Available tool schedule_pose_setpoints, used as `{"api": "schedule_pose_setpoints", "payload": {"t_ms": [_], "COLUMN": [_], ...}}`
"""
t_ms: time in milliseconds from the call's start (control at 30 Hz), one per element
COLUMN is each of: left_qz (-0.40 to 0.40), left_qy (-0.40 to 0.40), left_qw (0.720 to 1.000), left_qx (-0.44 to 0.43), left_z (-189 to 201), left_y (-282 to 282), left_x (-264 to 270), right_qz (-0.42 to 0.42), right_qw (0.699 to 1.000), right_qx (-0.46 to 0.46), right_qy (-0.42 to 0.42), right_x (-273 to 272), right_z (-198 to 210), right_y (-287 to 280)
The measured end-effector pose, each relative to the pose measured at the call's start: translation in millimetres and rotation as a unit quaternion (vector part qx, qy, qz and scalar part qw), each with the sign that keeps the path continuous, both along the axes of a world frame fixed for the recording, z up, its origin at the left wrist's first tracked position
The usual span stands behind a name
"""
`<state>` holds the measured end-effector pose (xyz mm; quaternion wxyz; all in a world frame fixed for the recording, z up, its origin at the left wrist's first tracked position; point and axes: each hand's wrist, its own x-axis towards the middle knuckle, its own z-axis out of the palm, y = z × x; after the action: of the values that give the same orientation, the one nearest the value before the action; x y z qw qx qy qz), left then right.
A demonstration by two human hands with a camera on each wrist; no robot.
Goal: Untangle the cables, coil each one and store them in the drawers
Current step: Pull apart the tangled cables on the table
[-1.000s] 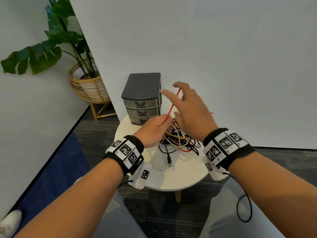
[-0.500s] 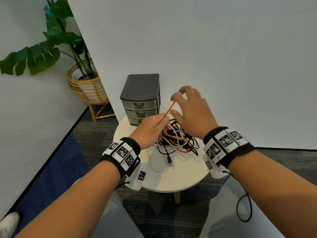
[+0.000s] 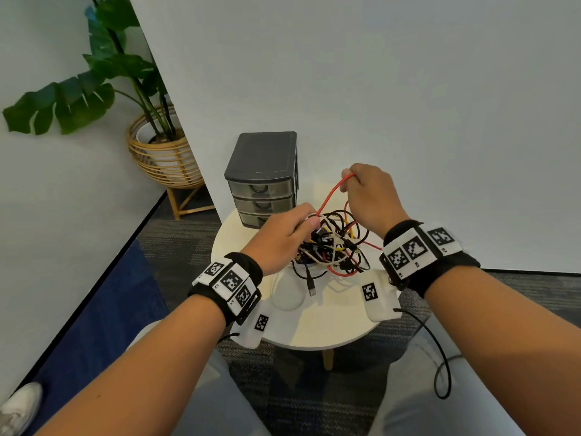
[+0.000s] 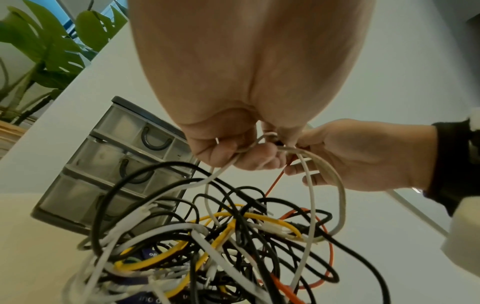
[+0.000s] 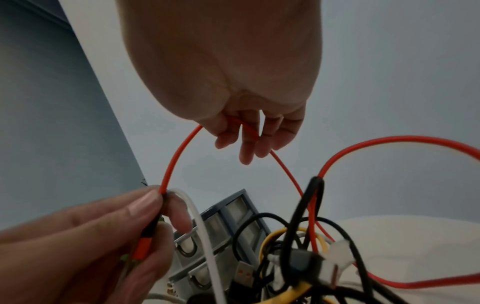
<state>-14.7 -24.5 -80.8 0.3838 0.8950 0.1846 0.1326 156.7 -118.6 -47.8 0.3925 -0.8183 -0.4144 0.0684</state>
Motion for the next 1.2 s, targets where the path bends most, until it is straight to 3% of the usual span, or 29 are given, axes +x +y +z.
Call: {"api": "schedule_pose_setpoints", "payload": {"t_ms": [233, 633, 800, 933, 1100, 1200], "left_qz": [-0.009, 0.011, -0.010, -0.010, 0.020, -0.002], "left_qy": [-0.021, 0.030, 0.078, 0.093, 0.084, 0.081], "left_qw": [0.999, 0.998, 0.996, 0.996, 0.995, 0.992], "left_qx": [0.042, 0.044, 0.035, 0.008, 0.051, 0.096], "left_z": [1.4, 6.2, 4.5, -2.3, -3.8, -1.9], "left_y": [-5.8, -6.9, -8.8, -7.1, -2.8, -5.4], "left_x": [2.1, 8.6, 7.4, 4.6, 5.0, 13.7], "right_qz": [0.014, 0.076, -0.003, -0.032, 0.007, 0.014], "right_qw": [0.997, 0.972, 0.997, 0.998, 0.956, 0.926], "right_qx": [-0.048, -0.182, -0.066, 0.035, 0.176, 0.261], "right_qy": [-0.053, -0.129, -0.040, 0.040, 0.234, 0.271], "right_x": [-7.1, -36.1, -20.2, -6.8, 3.0, 11.3], "right_z": [-1.2, -17.9, -0.6, 21.5, 55.4, 77.6], "right_y": [1.2, 2.2, 6.6, 4.7, -0.2, -6.6]}}
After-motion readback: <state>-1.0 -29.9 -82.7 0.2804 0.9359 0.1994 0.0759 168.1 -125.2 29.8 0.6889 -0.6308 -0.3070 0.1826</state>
